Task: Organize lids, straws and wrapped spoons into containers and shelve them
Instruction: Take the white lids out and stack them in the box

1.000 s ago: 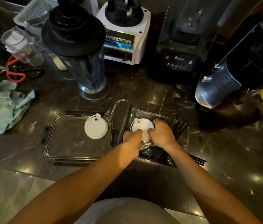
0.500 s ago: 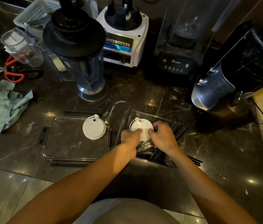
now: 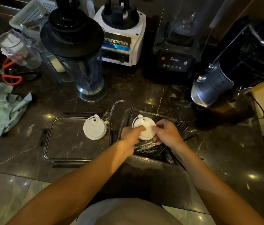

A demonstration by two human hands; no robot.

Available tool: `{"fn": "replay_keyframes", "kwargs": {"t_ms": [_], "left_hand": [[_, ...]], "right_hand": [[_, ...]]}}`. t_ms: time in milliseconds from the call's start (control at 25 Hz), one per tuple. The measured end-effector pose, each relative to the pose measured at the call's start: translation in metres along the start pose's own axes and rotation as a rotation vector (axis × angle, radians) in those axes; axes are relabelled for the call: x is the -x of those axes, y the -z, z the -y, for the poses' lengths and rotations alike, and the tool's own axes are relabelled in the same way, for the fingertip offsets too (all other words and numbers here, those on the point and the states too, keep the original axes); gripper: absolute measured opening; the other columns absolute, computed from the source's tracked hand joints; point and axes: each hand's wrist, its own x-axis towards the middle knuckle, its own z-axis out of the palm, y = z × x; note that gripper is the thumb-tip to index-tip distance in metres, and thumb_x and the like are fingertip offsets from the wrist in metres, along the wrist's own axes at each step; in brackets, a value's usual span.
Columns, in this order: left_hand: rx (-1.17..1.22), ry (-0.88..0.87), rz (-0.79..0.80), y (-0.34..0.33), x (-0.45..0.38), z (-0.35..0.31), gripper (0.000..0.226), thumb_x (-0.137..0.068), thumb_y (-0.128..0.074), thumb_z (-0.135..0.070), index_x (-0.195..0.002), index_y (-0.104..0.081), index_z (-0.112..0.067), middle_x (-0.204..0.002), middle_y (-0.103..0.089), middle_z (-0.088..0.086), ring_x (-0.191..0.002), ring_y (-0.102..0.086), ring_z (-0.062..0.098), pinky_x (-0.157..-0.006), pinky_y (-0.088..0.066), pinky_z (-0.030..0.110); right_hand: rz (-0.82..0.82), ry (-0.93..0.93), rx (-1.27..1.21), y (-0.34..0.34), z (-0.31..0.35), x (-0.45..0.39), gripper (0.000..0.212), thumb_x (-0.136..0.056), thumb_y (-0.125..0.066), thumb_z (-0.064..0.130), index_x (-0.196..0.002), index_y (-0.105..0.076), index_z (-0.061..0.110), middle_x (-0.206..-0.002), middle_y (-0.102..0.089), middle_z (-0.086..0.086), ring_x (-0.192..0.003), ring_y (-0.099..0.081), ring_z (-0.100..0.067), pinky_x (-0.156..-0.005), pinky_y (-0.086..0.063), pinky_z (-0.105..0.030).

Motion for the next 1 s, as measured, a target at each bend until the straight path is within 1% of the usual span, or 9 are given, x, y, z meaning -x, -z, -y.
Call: {"fn": "replay_keyframes", "kwargs": {"t_ms": [160, 280, 360, 440, 560, 760, 840, 920, 1000], "left_hand": [[-0.060, 0.035, 0.023, -0.001, -0.003, 0.000, 0.014, -0.093, -0.070, -0.020, -0.101, -0.058, -0.018, -0.122, -0.069, 0.012, -0.118, -0.065, 0.029, -0.096, -0.054, 0.040], [-0.034, -0.003, 0.021, -0.001, -0.007, 0.003, 0.016, -0.090, -0.075, -0.019, -0.091, -0.060, -0.021, -0.111, -0.072, 0.009, -0.116, -0.067, 0.028, -0.100, -0.055, 0.041], [-0.030, -0.067, 0.032, 0.001, -0.007, 0.005, 0.014, -0.089, -0.076, -0.019, -0.093, -0.063, -0.023, -0.107, -0.073, 0.007, -0.114, -0.069, 0.028, -0.103, -0.055, 0.043], [-0.034, -0.124, 0.115, 0.005, -0.002, 0.007, 0.016, -0.091, -0.074, -0.019, -0.104, -0.067, -0.023, -0.113, -0.075, 0.009, -0.114, -0.069, 0.028, -0.105, -0.054, 0.045], [0.035, -0.170, 0.278, 0.013, 0.003, 0.005, 0.037, -0.093, -0.071, -0.011, -0.129, -0.065, -0.012, -0.122, -0.074, 0.014, -0.116, -0.071, 0.027, -0.104, -0.056, 0.043], [0.107, -0.238, 0.392, 0.036, 0.010, -0.007, 0.042, -0.094, -0.069, -0.004, -0.134, -0.059, -0.009, -0.129, -0.071, 0.016, -0.119, -0.070, 0.030, -0.101, -0.057, 0.040], [0.113, -0.253, 0.409, 0.044, 0.013, -0.010, 0.039, -0.096, -0.067, -0.006, -0.134, -0.060, -0.010, -0.129, -0.072, 0.015, -0.120, -0.070, 0.030, -0.105, -0.054, 0.044], [0.134, -0.264, 0.423, 0.050, 0.016, -0.013, 0.035, -0.101, -0.062, -0.016, -0.136, -0.059, -0.011, -0.130, -0.071, 0.015, -0.122, -0.068, 0.031, -0.107, -0.052, 0.046], [0.150, -0.282, 0.436, 0.056, 0.020, -0.016, 0.036, -0.106, -0.054, -0.027, -0.137, -0.059, -0.011, -0.131, -0.071, 0.016, -0.124, -0.068, 0.031, -0.107, -0.052, 0.046]], "right_hand": [[0.018, 0.022, 0.121, -0.005, 0.003, -0.001, 0.012, -0.101, -0.062, 0.023, -0.109, -0.058, 0.015, -0.089, -0.074, -0.008, -0.072, -0.075, -0.017, -0.063, -0.065, -0.034], [0.033, 0.000, 0.113, -0.007, 0.000, 0.002, 0.017, -0.101, -0.062, 0.023, -0.114, -0.056, 0.013, -0.093, -0.072, -0.006, -0.072, -0.075, -0.017, -0.059, -0.062, -0.030], [0.039, -0.004, 0.042, -0.004, 0.000, 0.005, 0.021, -0.101, -0.063, 0.023, -0.119, -0.057, 0.013, -0.096, -0.071, -0.005, -0.071, -0.074, -0.016, -0.057, -0.060, -0.028], [0.053, 0.004, -0.061, 0.000, 0.001, 0.010, 0.025, -0.101, -0.064, 0.025, -0.123, -0.057, 0.015, -0.100, -0.072, -0.005, -0.074, -0.075, -0.018, -0.059, -0.061, -0.030], [0.121, 0.044, -0.171, 0.008, 0.008, 0.014, 0.031, -0.099, -0.067, 0.032, -0.125, -0.061, 0.016, -0.100, -0.075, -0.007, -0.070, -0.070, -0.015, -0.054, -0.056, -0.029], [0.199, 0.159, -0.244, 0.018, 0.023, 0.019, 0.028, -0.095, -0.073, 0.031, -0.120, -0.067, 0.020, -0.087, -0.068, -0.002, -0.056, -0.054, -0.010, -0.045, -0.040, -0.024], [0.170, 0.215, -0.196, 0.017, 0.030, 0.022, 0.024, -0.094, -0.074, 0.029, -0.116, -0.068, 0.020, -0.082, -0.067, 0.002, -0.053, -0.052, -0.013, -0.045, -0.040, -0.026], [0.152, 0.268, -0.170, 0.013, 0.037, 0.024, 0.019, -0.094, -0.074, 0.027, -0.111, -0.069, 0.019, -0.077, -0.066, 0.005, -0.053, -0.052, -0.016, -0.044, -0.040, -0.028], [0.138, 0.298, -0.159, 0.009, 0.042, 0.027, 0.017, -0.094, -0.075, 0.027, -0.108, -0.070, 0.019, -0.077, -0.066, 0.004, -0.053, -0.054, -0.013, -0.044, -0.041, -0.026]]}}
